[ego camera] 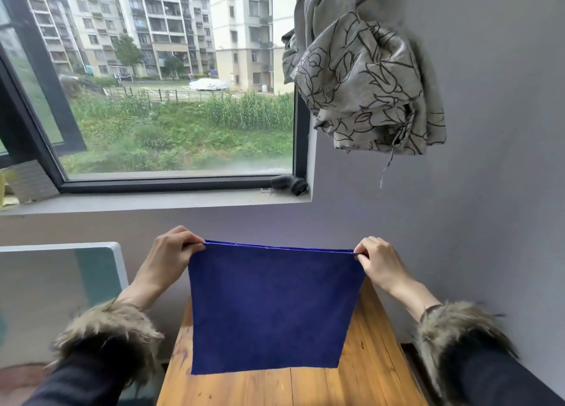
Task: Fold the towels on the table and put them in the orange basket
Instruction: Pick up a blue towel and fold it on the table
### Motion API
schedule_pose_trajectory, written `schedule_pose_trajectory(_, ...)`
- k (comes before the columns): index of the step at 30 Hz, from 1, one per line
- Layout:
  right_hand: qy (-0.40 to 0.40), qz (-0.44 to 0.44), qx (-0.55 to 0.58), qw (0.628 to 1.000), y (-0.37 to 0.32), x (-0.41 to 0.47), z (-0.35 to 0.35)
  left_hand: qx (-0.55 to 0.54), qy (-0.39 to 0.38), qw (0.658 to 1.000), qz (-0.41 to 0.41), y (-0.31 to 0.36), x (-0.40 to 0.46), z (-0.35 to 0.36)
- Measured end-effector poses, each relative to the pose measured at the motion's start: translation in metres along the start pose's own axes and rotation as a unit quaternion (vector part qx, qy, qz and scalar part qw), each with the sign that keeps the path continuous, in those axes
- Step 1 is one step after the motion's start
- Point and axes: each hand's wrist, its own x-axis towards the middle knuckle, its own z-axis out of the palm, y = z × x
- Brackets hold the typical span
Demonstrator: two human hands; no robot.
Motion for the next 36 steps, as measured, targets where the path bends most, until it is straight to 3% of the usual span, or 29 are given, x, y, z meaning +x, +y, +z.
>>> schedule_pose_trajectory(5, 0.042, -0.014, 0.076, 0.996, -0.005, -0.001, -0.011, -0.024, 0.024, 0.999, -0.011, -0.007, -0.003, -0.004)
schedule_pose_trajectory(13, 0.057, 0.048, 0.183, 0.98, -0.015, -0.004, -0.015, -0.052, 0.046, 0.997, -0.042, -0.022, -0.005, -0.003)
schedule_pose_trajectory(22, 0.039, 0.067, 0.19, 0.979, -0.01, -0.003, -0.013, -0.119, -0.002, 0.99, -0.074, -0.033, -0.007, -0.002)
schedule_pose_trajectory(30, -0.036, 0.111, 0.333, 0.936, 0.002, -0.003, -0.017, -0.151, -0.047, 0.983, -0.097, -0.035, -0.007, -0.003)
schedule_pose_trajectory(36, -0.046, 0.128, 0.345, 0.929, 0.004, -0.002, -0.012, -0.168, -0.047, 0.979, -0.102, -0.036, -0.006, -0.002)
